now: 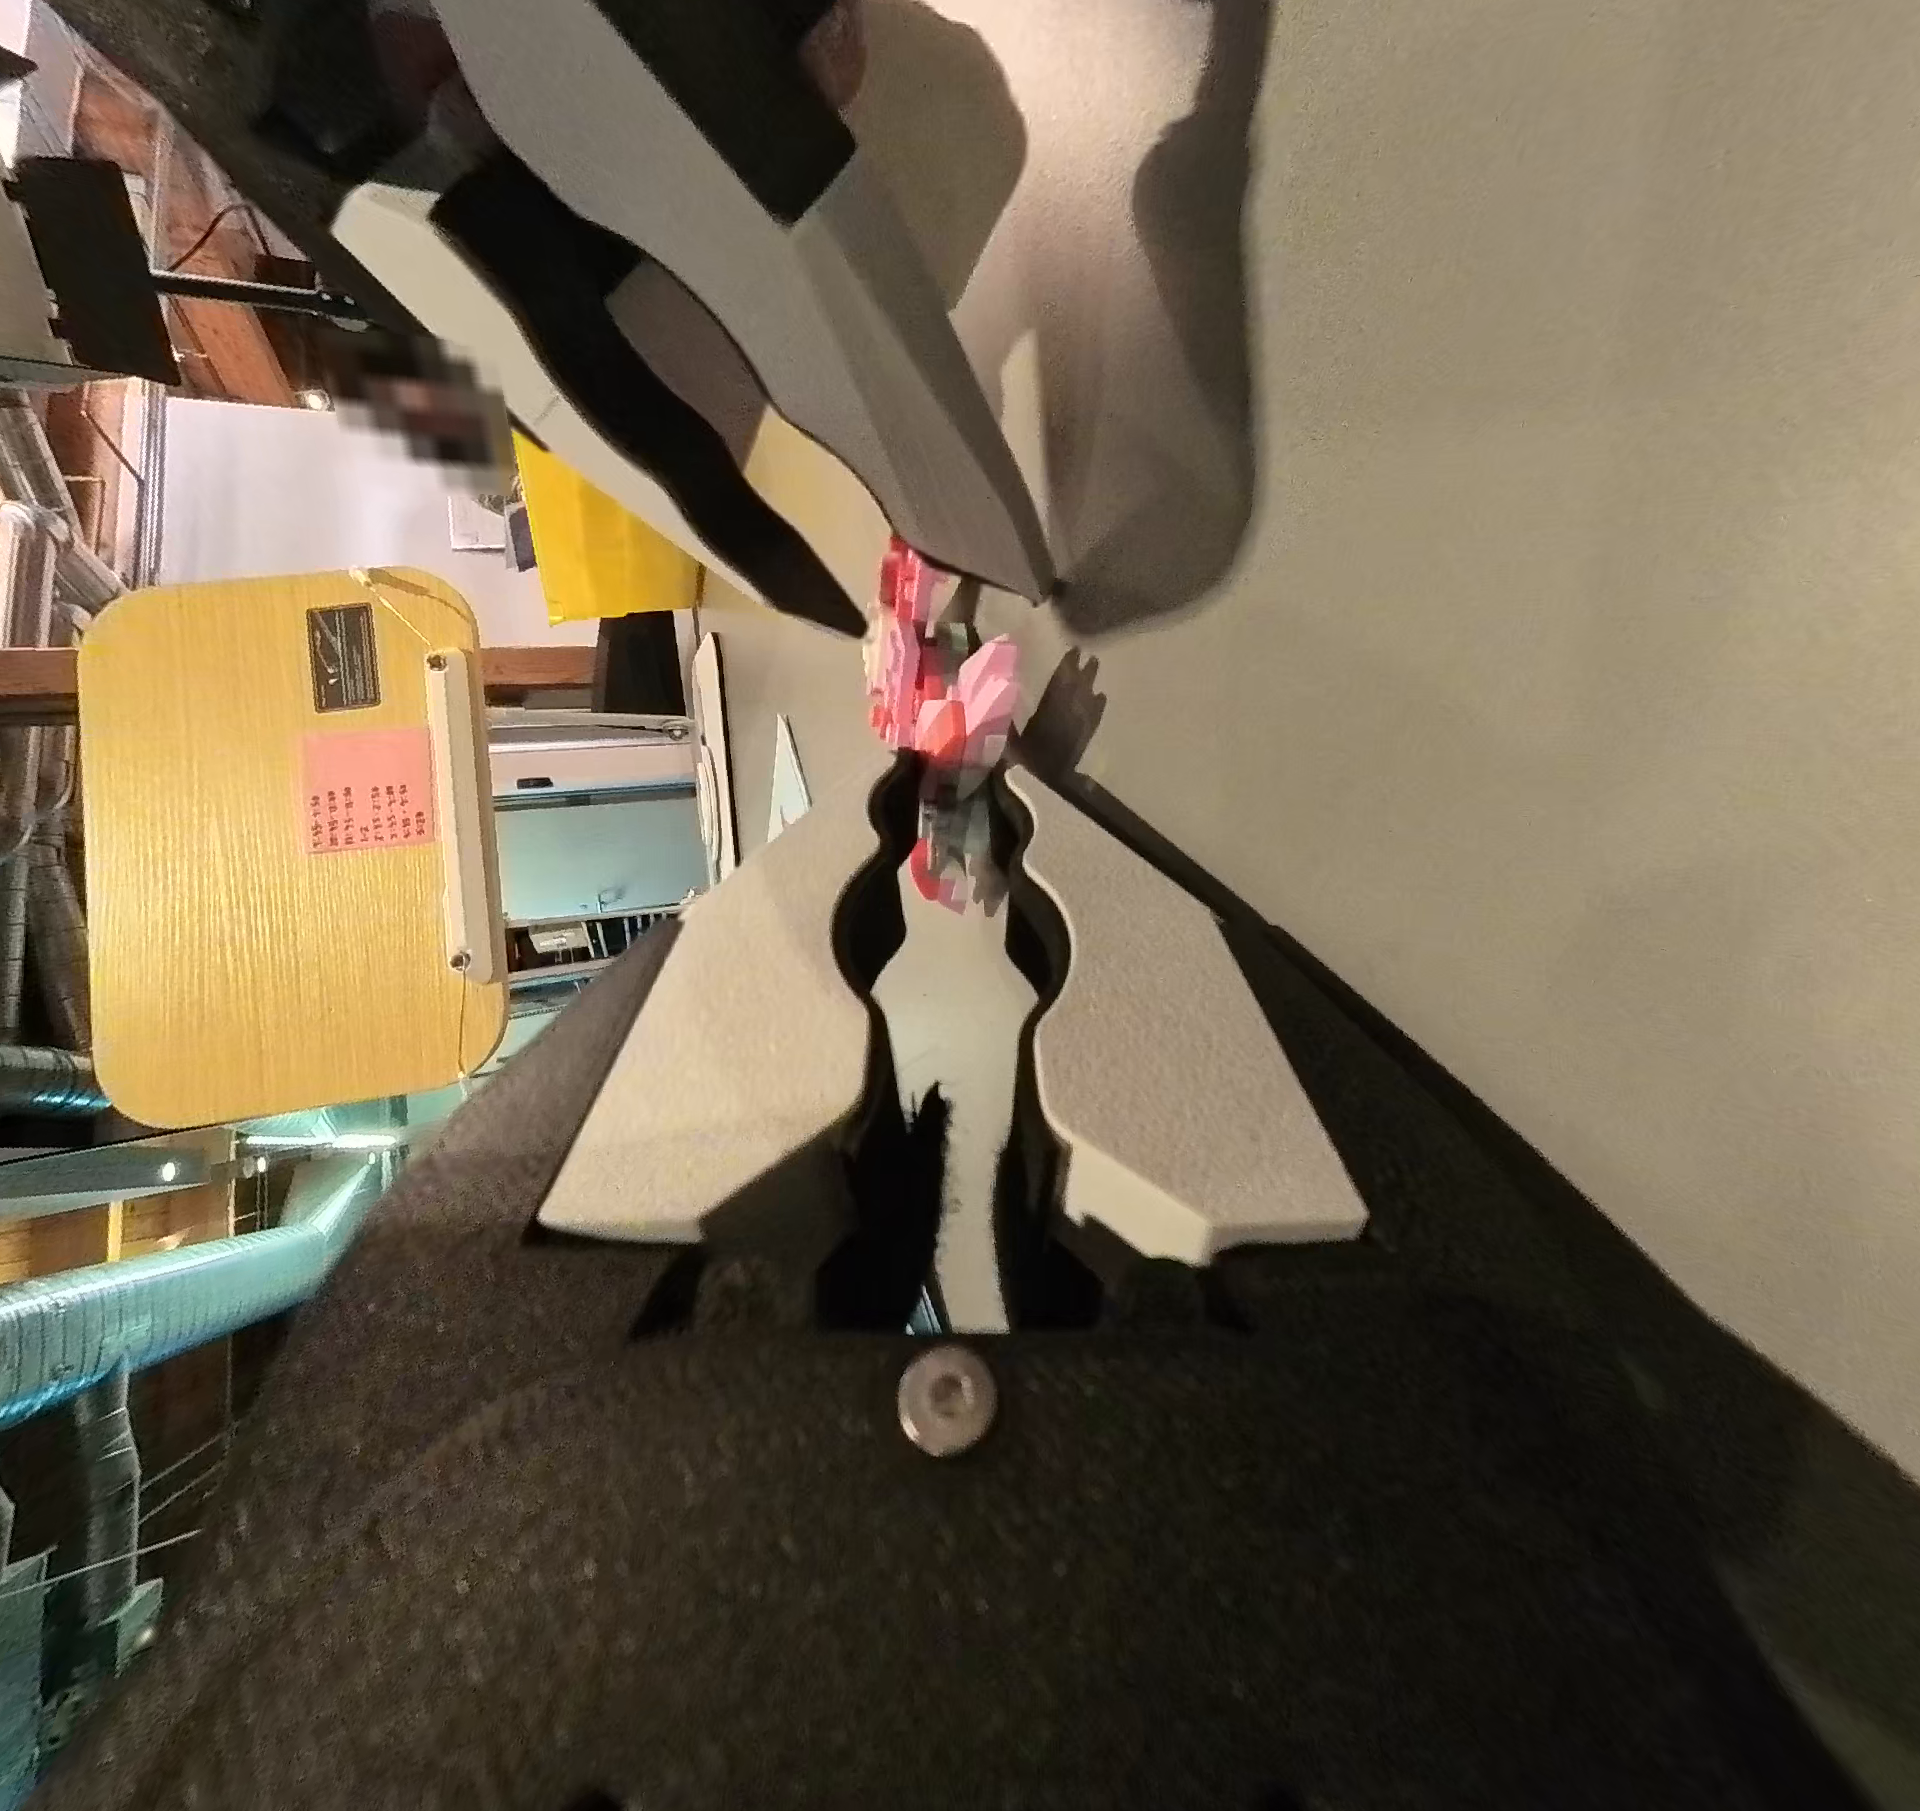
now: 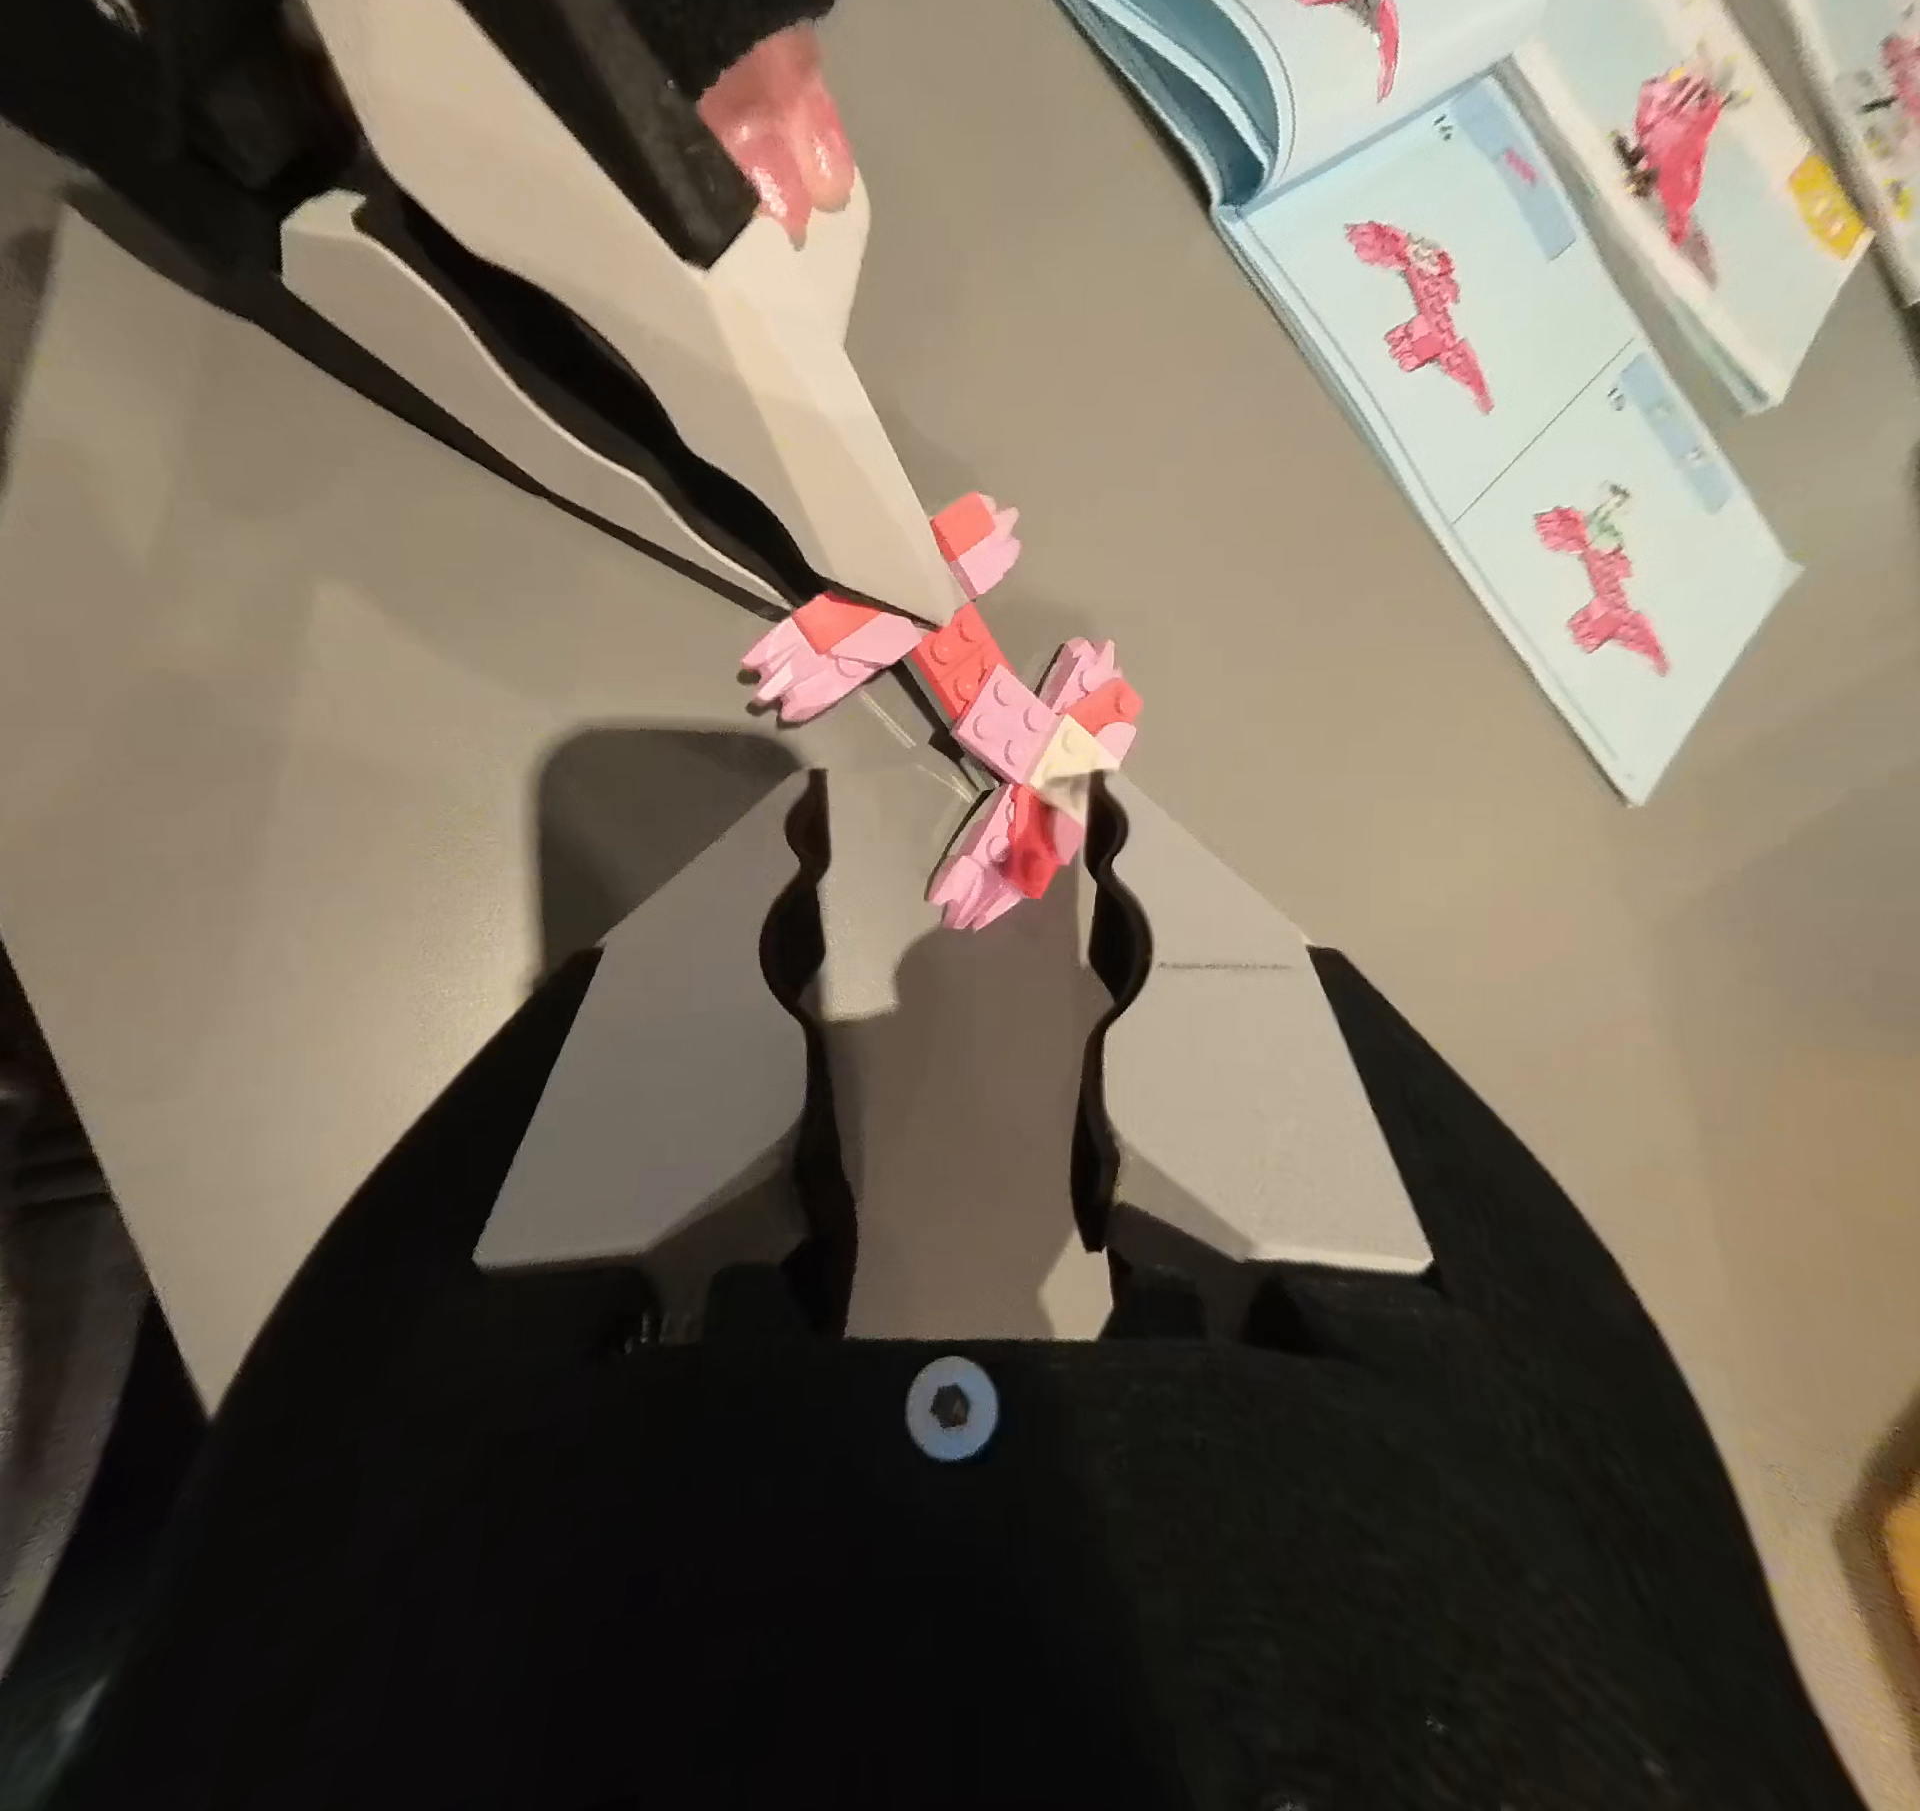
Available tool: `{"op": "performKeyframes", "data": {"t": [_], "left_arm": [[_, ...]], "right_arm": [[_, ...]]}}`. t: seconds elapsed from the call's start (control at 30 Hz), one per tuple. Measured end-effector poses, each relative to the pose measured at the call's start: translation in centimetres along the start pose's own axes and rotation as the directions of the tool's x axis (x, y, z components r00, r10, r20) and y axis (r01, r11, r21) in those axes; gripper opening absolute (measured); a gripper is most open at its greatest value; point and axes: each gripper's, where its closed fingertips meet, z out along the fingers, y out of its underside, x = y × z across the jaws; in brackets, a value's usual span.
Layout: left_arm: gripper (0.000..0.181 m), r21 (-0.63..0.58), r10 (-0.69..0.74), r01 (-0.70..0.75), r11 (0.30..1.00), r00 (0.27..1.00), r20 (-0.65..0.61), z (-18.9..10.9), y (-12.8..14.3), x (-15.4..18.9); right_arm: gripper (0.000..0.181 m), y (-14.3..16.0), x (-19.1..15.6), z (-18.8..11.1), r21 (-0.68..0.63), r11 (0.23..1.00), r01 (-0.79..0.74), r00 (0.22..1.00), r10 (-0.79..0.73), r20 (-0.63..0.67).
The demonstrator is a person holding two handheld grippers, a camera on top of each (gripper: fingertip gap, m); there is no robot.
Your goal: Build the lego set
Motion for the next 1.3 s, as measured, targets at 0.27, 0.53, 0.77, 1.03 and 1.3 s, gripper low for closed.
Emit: {"op": "performKeyframes", "data": {"t": [0.27,0.53,0.77,1.03,1.3], "left_arm": [[0.013,-0.056,-0.033,0.035,0.998,0.999,0.027,0.2,-0.1,-0.5],[0.013,-0.038,-0.121,0.121,0.992,0.993,0.013,0.2,0.0,-0.8],[0.013,-0.023,-0.177,0.177,0.984,0.984,-0.017,0.3,0.1,-1.1],[0.013,-0.016,-0.236,0.235,0.972,0.969,-0.07,0.2,-0.1,-1.1],[0.013,0.028,-0.357,0.361,0.932,0.93,-0.089,0.0,-0.5,-2.1]], "right_arm": [[0.053,0.0,-0.2,0.2,0.003,0.997,-0.078,0.997,0.077,0.028],[0.052,0.1,0.0,0.2,0.001,0.998,-0.066,0.995,0.066,0.074],[0.061,0.2,-0.3,0.1,0.003,1.0,0.007,0.988,-0.008,0.154],[0.08,0.3,-1.4,-0.4,0.032,0.998,0.05,0.966,-0.057,0.252],[0.053,0.0,0.6,0.2,0.068,0.995,0.079,0.992,-0.085,0.093]]}}
